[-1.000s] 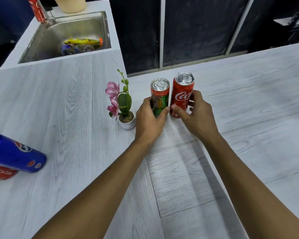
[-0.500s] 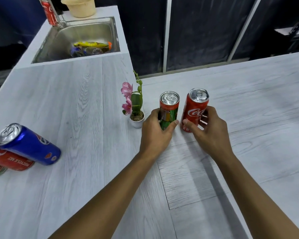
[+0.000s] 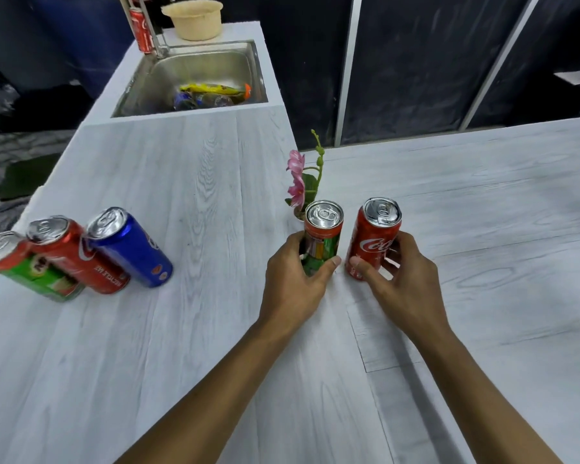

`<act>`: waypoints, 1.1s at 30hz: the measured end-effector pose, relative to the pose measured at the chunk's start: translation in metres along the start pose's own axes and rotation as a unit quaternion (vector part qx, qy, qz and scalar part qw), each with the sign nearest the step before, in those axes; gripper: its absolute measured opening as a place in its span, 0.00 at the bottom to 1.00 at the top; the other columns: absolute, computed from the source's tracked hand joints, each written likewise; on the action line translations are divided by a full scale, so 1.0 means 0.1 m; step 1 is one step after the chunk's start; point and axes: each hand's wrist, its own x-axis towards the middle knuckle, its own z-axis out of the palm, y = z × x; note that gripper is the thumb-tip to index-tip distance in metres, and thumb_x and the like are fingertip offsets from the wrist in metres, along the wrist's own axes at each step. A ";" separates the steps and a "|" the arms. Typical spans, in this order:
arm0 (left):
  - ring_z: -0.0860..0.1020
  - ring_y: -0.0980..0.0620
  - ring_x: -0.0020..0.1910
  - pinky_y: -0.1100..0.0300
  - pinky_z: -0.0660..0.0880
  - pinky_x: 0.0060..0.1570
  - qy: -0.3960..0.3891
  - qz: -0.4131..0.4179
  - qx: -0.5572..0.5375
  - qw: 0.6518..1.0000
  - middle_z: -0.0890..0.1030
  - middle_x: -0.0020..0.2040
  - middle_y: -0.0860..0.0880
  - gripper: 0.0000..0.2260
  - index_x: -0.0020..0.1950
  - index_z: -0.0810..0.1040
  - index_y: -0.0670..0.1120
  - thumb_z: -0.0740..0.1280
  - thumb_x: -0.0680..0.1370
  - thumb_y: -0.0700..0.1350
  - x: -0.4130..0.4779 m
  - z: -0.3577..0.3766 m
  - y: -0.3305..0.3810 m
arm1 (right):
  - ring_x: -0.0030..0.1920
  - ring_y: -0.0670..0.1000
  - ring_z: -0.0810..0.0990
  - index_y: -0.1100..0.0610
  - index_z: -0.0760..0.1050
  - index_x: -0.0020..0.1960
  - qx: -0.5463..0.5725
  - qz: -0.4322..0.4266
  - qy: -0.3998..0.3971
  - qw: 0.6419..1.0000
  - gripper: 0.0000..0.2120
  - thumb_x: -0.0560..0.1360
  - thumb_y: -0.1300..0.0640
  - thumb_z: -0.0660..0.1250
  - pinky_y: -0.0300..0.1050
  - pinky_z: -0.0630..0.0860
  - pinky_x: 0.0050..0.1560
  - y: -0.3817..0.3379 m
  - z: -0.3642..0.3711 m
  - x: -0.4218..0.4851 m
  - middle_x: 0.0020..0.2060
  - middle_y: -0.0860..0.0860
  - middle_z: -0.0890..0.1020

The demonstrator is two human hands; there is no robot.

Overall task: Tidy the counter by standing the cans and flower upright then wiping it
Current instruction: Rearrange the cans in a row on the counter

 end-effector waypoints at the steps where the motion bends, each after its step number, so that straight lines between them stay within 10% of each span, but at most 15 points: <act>1: 0.78 0.55 0.64 0.70 0.73 0.57 0.003 -0.002 0.003 1.000 0.80 0.68 0.52 0.29 0.72 0.73 0.49 0.76 0.75 0.56 -0.04 -0.07 -0.03 | 0.51 0.35 0.77 0.47 0.69 0.69 0.004 -0.002 -0.003 1.000 0.32 0.70 0.40 0.77 0.27 0.70 0.47 -0.05 0.05 -0.04 0.54 0.36 0.76; 25: 0.76 0.61 0.53 0.82 0.70 0.46 0.157 -0.050 0.025 0.986 0.80 0.59 0.55 0.23 0.69 0.74 0.48 0.76 0.76 0.50 -0.12 -1.23 -0.38 | 0.51 0.22 0.73 0.41 0.67 0.68 0.064 -0.061 -0.052 0.995 0.29 0.72 0.39 0.75 0.17 0.68 0.46 -1.00 1.15 -0.24 0.49 0.23 0.72; 33: 0.80 0.52 0.59 0.56 0.81 0.56 0.185 -0.071 0.020 0.980 0.80 0.62 0.50 0.23 0.70 0.72 0.45 0.74 0.78 0.48 -0.03 -1.22 -0.48 | 0.49 0.23 0.74 0.45 0.68 0.68 0.058 -0.058 -0.046 0.996 0.29 0.72 0.41 0.75 0.18 0.68 0.45 -1.01 1.36 -0.16 0.50 0.27 0.74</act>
